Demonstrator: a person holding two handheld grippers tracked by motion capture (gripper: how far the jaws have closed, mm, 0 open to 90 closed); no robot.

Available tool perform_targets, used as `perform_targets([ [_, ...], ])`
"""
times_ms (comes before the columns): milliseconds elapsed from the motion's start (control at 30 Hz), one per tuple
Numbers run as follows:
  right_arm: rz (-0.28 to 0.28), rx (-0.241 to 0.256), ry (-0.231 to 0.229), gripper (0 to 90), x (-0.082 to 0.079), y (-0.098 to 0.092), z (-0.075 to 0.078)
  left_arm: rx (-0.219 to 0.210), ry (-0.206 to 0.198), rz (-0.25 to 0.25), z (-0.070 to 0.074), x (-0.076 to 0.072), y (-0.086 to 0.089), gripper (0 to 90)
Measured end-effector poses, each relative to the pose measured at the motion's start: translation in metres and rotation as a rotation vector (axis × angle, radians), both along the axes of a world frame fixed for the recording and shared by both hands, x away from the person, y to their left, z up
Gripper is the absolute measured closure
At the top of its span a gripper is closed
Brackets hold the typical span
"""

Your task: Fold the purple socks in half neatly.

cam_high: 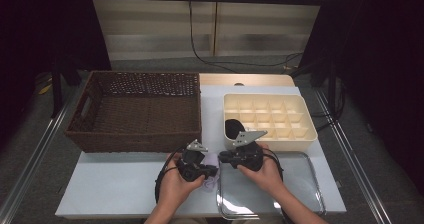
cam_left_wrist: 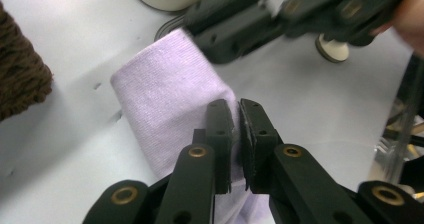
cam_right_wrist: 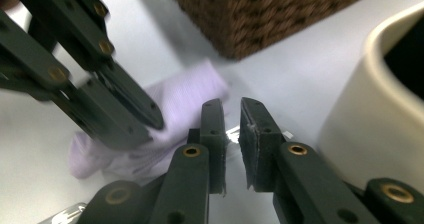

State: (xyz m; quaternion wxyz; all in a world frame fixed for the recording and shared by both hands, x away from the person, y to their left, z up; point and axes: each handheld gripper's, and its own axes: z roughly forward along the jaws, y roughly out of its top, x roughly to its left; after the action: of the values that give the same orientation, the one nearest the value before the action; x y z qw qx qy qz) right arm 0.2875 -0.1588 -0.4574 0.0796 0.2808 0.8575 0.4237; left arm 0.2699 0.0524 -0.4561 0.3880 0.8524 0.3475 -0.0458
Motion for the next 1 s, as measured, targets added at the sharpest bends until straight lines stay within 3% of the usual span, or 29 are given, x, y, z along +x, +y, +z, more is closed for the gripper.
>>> perform_targets([
  [167, 0.01, 0.015, -0.009, 78.9, 0.001, 0.007, 0.008, -0.005, -0.012, 0.003, -0.001, -0.002, -0.002, 83.6],
  [267, 0.021, 0.003, 0.001, 77.7, 0.004, 0.016, 0.003, -0.011, -0.017, 0.006, -0.002, -0.002, -0.001, 82.7],
  [367, 0.036, -0.046, 0.011, 78.8, 0.004, 0.022, -0.007, -0.018, -0.019, 0.001, -0.002, -0.002, -0.001, 80.5],
  [467, 0.03, -0.022, 0.033, 80.1, 0.006, 0.021, -0.013, -0.036, -0.023, -0.006, -0.001, -0.002, 0.0, 75.6],
  [567, 0.034, -0.031, 0.034, 80.6, 0.006, 0.02, -0.013, -0.037, -0.03, -0.014, 0.004, -0.003, 0.002, 71.7],
  [767, 0.036, -0.033, 0.02, 80.7, 0.005, 0.019, -0.014, -0.087, -0.026, 0.044, 0.02, 0.001, 0.02, 71.9],
  [833, 0.032, -0.028, 0.024, 80.8, 0.004, 0.019, -0.014, -0.056, -0.039, 0.07, 0.023, 0.002, 0.028, 75.8],
  [900, 0.033, -0.036, 0.016, 80.8, 0.004, 0.019, -0.014, -0.071, 0.004, 0.062, 0.019, 0.003, 0.031, 80.6],
  [933, 0.029, -0.032, 0.021, 80.8, 0.003, 0.019, -0.014, -0.069, 0.007, 0.059, 0.016, 0.002, 0.03, 80.7],
  [1000, 0.029, -0.034, 0.017, 80.8, 0.004, 0.018, -0.014, -0.036, 0.023, 0.025, 0.006, 0.0, 0.021, 81.9],
])
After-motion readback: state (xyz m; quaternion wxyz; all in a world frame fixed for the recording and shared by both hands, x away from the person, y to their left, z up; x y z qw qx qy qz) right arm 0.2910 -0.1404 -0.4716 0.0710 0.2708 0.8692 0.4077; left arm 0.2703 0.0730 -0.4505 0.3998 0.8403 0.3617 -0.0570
